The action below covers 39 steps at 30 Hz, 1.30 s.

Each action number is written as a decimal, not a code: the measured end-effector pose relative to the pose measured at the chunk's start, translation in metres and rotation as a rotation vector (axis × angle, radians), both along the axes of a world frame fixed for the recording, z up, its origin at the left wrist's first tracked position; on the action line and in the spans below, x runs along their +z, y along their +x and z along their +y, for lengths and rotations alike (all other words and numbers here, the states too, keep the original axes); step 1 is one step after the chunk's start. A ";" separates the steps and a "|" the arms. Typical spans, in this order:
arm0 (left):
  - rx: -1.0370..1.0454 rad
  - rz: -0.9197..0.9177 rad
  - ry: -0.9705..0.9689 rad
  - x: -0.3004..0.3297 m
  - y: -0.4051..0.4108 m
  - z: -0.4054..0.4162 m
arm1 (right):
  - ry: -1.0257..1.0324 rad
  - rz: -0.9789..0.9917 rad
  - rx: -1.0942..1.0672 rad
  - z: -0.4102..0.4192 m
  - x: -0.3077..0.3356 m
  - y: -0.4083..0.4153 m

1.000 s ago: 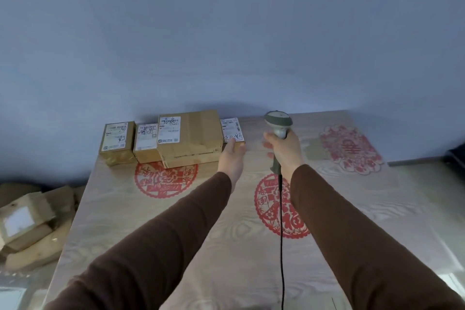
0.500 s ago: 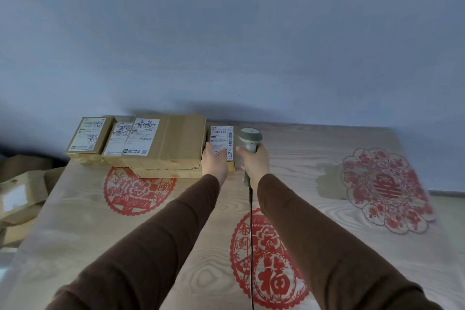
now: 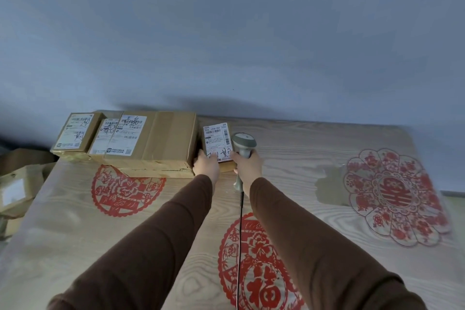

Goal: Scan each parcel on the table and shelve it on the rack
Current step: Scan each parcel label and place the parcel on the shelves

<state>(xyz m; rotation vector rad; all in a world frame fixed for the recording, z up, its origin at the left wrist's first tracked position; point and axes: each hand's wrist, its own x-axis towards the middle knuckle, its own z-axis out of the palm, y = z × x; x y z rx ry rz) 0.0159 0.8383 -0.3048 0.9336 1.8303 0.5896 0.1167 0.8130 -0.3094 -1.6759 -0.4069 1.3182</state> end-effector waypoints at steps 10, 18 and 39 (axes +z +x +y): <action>0.049 -0.310 0.144 0.026 -0.008 -0.046 | 0.160 -0.029 -0.045 -0.046 0.030 0.008; -0.123 -0.501 0.284 0.105 -0.039 -0.144 | 0.392 -0.016 -0.081 -0.161 0.120 -0.007; -0.423 -0.766 0.613 0.277 -0.048 -0.327 | 0.739 -0.530 0.010 -0.404 0.333 -0.035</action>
